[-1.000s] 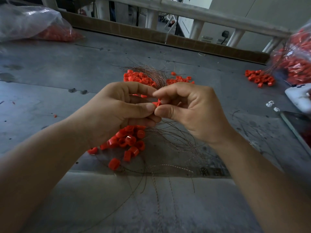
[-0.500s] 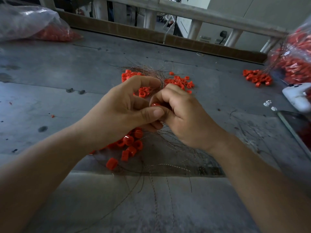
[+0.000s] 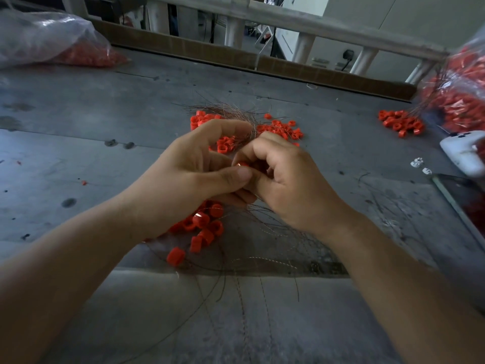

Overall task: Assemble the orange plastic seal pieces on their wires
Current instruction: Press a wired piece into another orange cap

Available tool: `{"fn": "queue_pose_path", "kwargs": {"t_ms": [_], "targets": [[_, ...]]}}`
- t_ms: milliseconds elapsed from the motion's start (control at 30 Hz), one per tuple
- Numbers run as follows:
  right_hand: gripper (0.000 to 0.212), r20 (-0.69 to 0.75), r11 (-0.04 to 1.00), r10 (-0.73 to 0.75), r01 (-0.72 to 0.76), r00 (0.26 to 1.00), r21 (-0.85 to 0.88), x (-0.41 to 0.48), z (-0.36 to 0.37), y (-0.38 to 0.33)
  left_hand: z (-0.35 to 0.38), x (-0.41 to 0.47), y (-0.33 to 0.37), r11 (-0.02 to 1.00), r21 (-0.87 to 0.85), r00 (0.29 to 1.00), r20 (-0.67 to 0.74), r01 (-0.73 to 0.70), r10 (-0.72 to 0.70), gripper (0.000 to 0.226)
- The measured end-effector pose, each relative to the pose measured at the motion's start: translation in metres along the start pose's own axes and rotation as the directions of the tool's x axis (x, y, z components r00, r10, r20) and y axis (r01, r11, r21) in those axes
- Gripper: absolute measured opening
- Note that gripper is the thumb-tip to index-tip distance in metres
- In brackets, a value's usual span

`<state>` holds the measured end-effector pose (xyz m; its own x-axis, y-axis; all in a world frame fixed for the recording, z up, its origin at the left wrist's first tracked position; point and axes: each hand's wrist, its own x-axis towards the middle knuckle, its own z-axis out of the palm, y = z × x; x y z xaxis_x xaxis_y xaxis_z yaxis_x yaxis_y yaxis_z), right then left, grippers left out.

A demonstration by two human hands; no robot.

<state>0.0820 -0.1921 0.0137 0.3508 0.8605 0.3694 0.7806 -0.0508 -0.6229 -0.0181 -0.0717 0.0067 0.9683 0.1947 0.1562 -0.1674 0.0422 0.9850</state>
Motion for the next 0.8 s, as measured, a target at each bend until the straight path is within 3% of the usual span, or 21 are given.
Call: {"fn": "queue_pose_path", "kwargs": {"t_ms": [133, 333, 467, 667, 800], "targets": [[0.020, -0.059, 0.999, -0.013, 0.016, 0.998, 0.051, -0.001, 0.001, 0.000, -0.003, 0.001, 0.001, 0.998, -0.046, 0.999, -0.016, 0.043, -0.044, 0.056], [0.036, -0.037, 0.987, 0.048, -0.042, 0.998, 0.156, 0.000, -0.001, -0.001, -0.009, 0.004, 0.004, 0.997, -0.079, 0.994, -0.108, 0.020, -0.029, 0.047], [0.014, -0.020, 0.975, 0.056, -0.050, 0.998, 0.217, 0.000, -0.003, -0.001, -0.016, 0.005, 0.010, 0.988, -0.151, 0.991, -0.134, -0.031, 0.011, 0.036], [0.019, -0.093, 0.994, 0.039, -0.029, 0.995, 0.110, 0.001, -0.012, 0.002, -0.020, 0.005, 0.011, 0.976, -0.202, 0.987, -0.156, -0.081, 0.050, 0.028], [0.021, -0.125, 0.998, 0.040, -0.033, 0.991, 0.058, 0.000, -0.018, 0.003, -0.023, 0.005, 0.013, 0.972, -0.188, 0.973, -0.204, -0.144, 0.104, 0.011]]}}
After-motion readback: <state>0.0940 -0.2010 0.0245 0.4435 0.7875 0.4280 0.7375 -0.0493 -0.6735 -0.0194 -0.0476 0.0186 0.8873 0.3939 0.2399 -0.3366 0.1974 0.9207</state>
